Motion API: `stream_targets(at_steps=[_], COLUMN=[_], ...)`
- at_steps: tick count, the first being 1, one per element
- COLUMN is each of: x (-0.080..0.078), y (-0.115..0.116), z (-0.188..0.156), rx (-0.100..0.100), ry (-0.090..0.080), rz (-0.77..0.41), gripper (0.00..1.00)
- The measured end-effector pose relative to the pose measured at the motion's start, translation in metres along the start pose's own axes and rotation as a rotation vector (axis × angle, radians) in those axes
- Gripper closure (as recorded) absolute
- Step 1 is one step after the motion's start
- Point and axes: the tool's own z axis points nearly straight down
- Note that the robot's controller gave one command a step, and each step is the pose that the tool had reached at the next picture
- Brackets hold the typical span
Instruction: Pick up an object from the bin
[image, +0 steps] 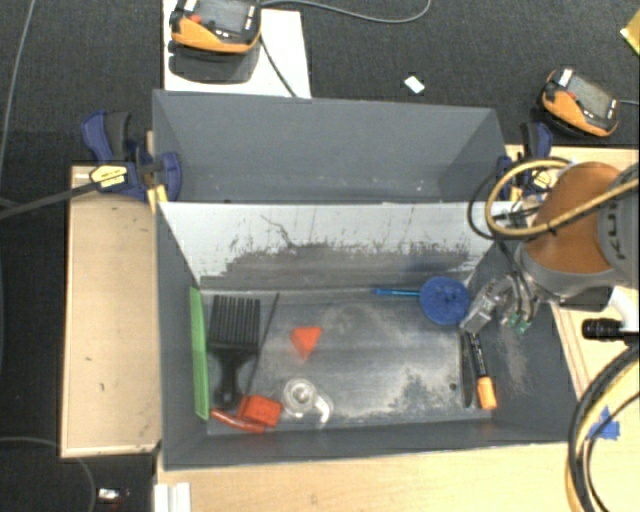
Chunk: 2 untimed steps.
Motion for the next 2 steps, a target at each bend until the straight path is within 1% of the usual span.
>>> stream_targets(at_steps=[1,2], x=[0.002,0.000], y=[-0.001,0.000], z=[-0.019,-0.071], rx=[0.003,0.002], ry=[0.008,0.007], rz=[-0.003,-0.004], gripper=[1.00,1.00])
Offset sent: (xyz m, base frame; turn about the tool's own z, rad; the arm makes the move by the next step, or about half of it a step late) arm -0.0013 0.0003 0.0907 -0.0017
